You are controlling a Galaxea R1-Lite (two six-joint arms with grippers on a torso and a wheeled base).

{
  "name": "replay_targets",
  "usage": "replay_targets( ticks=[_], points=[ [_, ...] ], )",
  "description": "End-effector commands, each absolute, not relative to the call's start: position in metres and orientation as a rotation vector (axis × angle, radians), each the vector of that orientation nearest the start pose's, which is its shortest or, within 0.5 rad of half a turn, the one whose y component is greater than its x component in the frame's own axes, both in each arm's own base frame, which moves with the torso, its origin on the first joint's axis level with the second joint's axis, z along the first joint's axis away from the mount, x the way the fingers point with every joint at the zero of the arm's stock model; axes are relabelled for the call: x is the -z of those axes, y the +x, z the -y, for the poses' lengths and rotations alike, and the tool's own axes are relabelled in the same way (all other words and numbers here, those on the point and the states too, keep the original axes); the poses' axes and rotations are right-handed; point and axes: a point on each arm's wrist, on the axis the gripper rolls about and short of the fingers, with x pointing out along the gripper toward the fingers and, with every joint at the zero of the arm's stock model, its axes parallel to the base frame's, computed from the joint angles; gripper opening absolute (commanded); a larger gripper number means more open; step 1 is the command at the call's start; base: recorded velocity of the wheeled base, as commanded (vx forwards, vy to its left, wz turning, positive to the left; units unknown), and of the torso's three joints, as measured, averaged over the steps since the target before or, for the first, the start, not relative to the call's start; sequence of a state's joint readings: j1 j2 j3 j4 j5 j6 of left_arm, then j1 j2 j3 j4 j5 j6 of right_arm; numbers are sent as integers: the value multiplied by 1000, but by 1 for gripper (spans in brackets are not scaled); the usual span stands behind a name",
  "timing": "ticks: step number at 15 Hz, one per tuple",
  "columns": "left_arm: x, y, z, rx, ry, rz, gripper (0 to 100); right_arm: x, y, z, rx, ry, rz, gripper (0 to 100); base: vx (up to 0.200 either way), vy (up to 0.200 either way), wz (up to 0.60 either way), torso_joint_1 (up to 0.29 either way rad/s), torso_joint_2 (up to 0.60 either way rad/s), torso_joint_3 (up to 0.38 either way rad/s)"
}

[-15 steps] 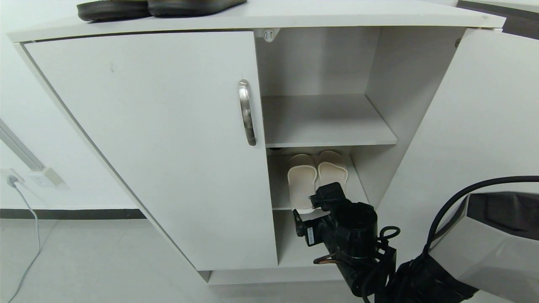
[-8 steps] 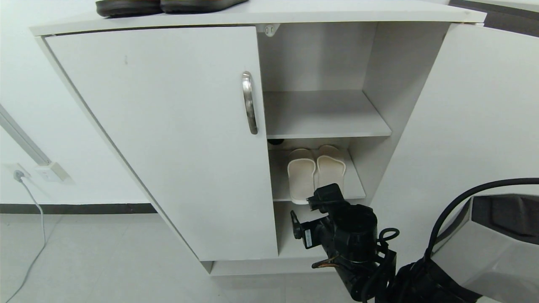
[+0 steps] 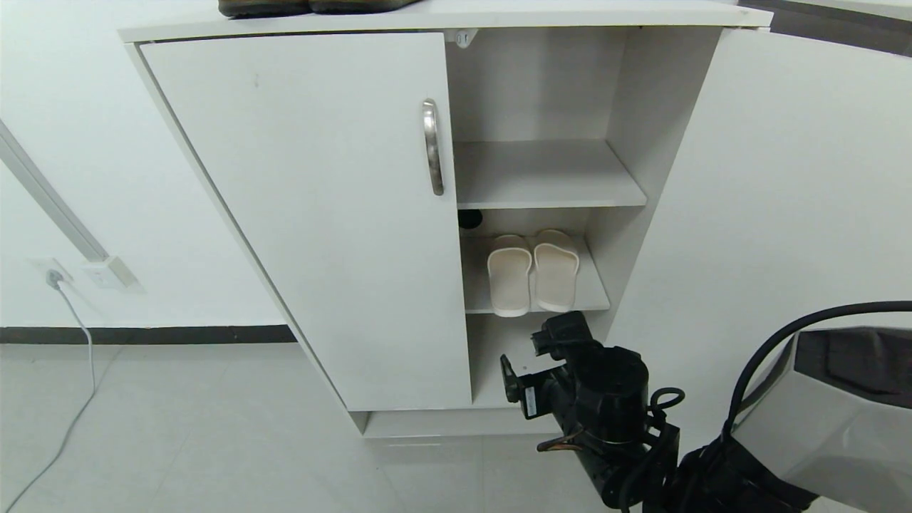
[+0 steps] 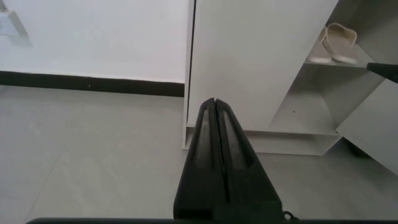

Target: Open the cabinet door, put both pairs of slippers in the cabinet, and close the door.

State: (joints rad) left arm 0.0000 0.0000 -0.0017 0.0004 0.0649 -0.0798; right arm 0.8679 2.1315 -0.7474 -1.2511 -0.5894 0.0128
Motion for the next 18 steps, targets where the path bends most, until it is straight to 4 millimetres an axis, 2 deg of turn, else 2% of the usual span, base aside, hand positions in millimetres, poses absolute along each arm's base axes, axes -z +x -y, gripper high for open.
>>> replay_targets(
  ticks=[1, 7, 18],
  points=[
    [-76, -23, -1, -64, -80, 3, 0, -81, 245, -268, -273, -82, -108, 100, 0, 0, 0, 0, 0, 0],
    [-76, -23, -1, -58, -80, 1, 0, -81, 245, -267, -274, -85, -107, 100, 0, 0, 0, 0, 0, 13],
    [-76, -23, -1, -60, -80, 2, 0, -79, 247, -265, -266, -83, -114, 100, 0, 0, 0, 4, 3, 157]
  ],
)
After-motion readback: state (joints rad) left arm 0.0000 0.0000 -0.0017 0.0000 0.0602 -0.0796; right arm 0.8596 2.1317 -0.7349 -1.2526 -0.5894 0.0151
